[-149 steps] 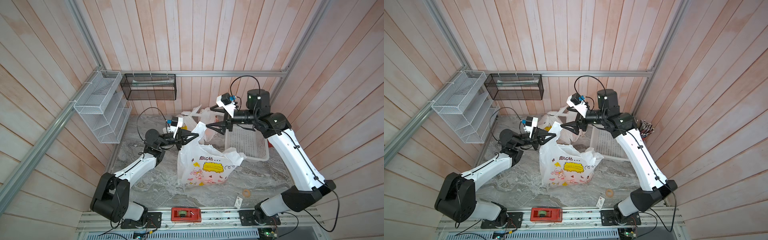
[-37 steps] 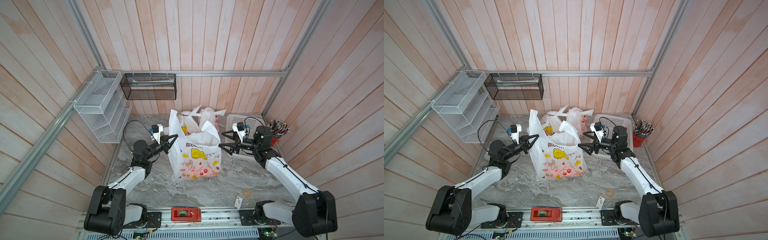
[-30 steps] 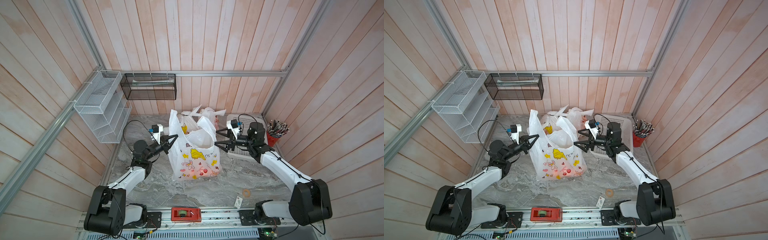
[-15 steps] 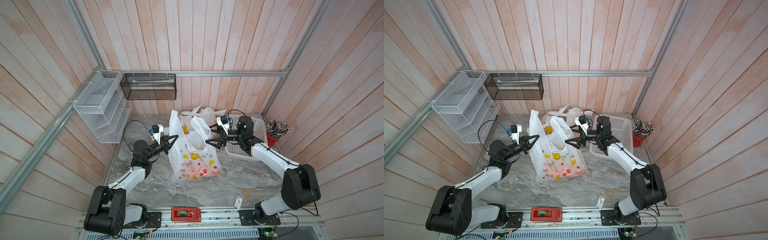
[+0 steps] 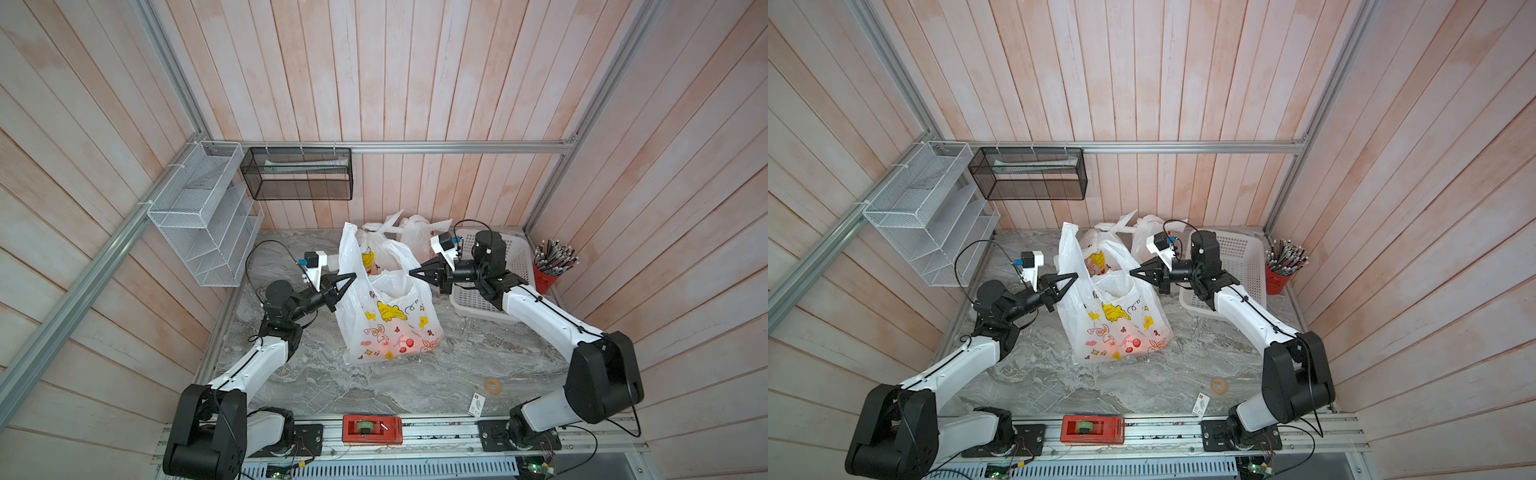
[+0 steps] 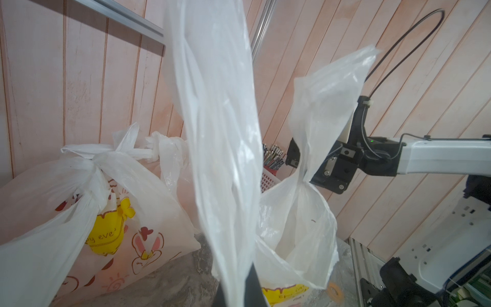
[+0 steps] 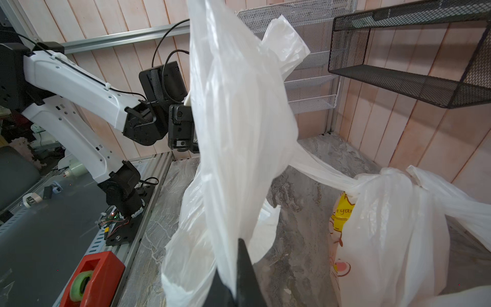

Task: Place the oranges into plastic bags & tie knots
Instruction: Tie the plastic bag at the center of the board.

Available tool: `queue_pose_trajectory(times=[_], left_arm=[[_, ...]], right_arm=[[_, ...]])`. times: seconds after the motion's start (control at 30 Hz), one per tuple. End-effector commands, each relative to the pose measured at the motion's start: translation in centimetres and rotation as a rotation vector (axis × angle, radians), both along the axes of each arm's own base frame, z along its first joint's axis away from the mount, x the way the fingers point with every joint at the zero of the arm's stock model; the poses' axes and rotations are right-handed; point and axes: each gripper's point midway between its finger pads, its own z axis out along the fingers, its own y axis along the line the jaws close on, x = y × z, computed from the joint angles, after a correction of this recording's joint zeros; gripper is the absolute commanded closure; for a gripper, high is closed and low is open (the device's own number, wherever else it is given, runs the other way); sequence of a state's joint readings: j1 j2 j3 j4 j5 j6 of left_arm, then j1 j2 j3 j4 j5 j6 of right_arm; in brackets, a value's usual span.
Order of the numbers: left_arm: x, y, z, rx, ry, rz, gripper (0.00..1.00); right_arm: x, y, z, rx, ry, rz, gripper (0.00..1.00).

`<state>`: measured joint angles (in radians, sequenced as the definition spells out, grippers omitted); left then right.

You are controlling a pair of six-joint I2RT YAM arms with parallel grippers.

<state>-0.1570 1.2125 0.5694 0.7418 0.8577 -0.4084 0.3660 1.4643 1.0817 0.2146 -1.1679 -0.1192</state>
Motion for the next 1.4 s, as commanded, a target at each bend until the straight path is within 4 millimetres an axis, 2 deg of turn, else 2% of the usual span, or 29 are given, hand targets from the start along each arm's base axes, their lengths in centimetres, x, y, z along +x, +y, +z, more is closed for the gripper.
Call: queue_pose_trajectory(times=[0.0, 0.1, 0.23, 0.37, 0.43, 0.63, 0.73, 0.9, 1.07, 1.23, 1.37], left_arm=[[-0.8, -0.3, 0.1, 0.081, -0.039, -0.039, 1.00], [-2.0, -0.9, -0.3, 0.127, -0.057, -0.099, 1.00], [-3.3, -2.3, -1.1, 0.200, -0.085, -0.180, 1.00], [-4.5, -4.4, -1.8, 0.240, -0.107, -0.286, 1.00], [-5.0, -5.3, -1.6, 0.238, -0.117, -0.339, 0.96], [-6.0, -8.1, -1.3, 0.237, -0.132, -0.465, 0.82], [-6.4, -8.9, -0.9, 0.225, -0.136, -0.509, 0.71], [-6.6, -10.0, -0.5, 0.236, -0.156, -0.548, 0.57], [-6.1, -10.6, 0.0, 0.246, -0.174, -0.567, 0.44], [-5.0, -11.0, -0.1, 0.270, -0.177, -0.557, 0.39], [-3.6, -11.1, -0.5, 0.303, -0.171, -0.516, 0.35]], right_arm=[[-1.0, -1.5, 1.2, -0.006, -0.072, -0.046, 1.00], [-2.6, -2.0, 0.7, -0.028, -0.105, -0.045, 1.00], [-4.5, -2.5, -1.1, -0.081, -0.131, -0.040, 1.00], [-6.0, -1.9, -2.3, -0.142, -0.171, -0.028, 1.00], [-6.4, -1.6, -2.7, -0.169, -0.168, -0.019, 1.00], [-6.3, -0.9, -3.6, -0.205, -0.158, -0.001, 1.00], [-6.0, -0.7, -3.6, -0.206, -0.167, 0.003, 1.00], [-5.5, -0.5, -3.5, -0.216, -0.199, 0.005, 1.00], [-5.4, -0.4, -3.0, -0.212, -0.245, 0.014, 1.00], [-4.7, -1.4, -2.6, -0.211, -0.261, -0.024, 1.00], [-5.0, -2.3, -2.2, -0.187, -0.262, -0.041, 1.00]])
